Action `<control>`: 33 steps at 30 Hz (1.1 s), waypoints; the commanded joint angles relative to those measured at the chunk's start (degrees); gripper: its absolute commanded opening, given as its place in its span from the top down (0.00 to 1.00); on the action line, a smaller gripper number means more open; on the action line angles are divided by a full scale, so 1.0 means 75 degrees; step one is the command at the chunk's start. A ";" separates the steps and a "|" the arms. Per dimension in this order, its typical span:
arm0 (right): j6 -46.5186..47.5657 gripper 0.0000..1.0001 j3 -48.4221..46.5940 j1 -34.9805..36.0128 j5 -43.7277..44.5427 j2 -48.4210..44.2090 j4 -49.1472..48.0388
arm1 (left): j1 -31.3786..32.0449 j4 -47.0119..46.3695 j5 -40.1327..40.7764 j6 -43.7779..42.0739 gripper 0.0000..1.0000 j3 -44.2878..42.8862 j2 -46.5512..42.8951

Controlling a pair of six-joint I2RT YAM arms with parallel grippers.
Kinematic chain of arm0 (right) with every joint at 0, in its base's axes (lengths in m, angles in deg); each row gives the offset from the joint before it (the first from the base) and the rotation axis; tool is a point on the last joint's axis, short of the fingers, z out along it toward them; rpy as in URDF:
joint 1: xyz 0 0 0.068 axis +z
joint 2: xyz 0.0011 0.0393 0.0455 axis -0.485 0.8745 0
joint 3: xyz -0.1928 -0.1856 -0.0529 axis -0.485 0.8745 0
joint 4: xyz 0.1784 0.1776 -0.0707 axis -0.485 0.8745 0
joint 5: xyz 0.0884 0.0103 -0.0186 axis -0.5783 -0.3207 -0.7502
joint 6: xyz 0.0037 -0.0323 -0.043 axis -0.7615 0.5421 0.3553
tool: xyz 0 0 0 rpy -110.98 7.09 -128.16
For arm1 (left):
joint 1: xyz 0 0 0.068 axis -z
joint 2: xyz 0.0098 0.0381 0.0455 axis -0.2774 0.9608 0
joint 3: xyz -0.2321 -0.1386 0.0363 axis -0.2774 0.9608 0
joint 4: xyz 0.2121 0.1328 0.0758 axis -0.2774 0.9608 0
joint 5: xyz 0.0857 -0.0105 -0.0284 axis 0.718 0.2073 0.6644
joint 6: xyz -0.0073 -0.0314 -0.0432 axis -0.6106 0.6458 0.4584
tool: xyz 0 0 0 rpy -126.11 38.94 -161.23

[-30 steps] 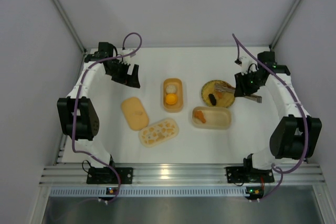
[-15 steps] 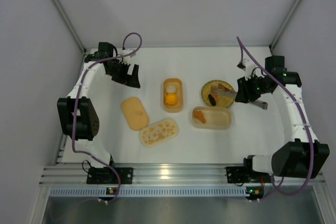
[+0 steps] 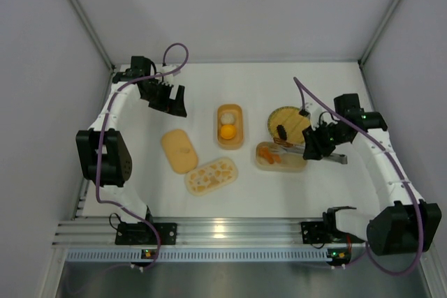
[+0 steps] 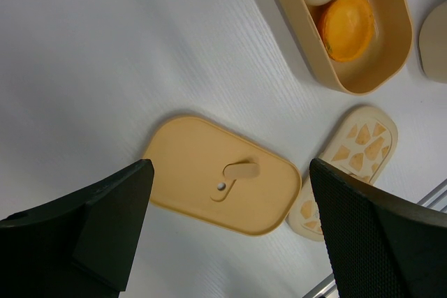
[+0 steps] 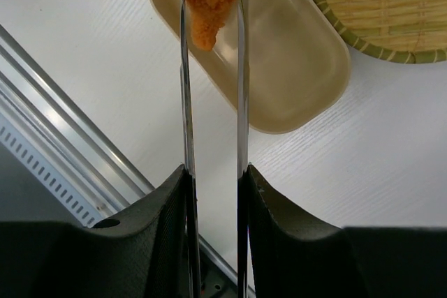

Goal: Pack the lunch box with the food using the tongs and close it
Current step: Place the fake food in the packing box.

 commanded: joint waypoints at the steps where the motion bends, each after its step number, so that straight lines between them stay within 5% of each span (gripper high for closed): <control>1: -0.0046 0.89 0.0206 0.0165 0.0071 -0.0220 -0.0409 | -0.0018 -0.0023 -0.0231 0.0004 0.02 -0.0113 0.0039; 18: -0.0257 0.87 0.0429 0.0177 0.0493 -0.0010 -0.0949 | -0.0018 0.0047 -0.0126 -0.0125 0.02 -0.0183 0.0074; 23: -0.0140 0.72 0.0382 0.0177 0.0493 0.0014 -0.0820 | -0.0018 0.0059 -0.0173 -0.0113 0.02 -0.0242 0.0144; 33: -0.0350 0.69 -0.0414 0.0177 0.0165 -0.0372 -0.0480 | -0.0018 0.0047 -0.0149 -0.0148 0.02 -0.0148 0.0156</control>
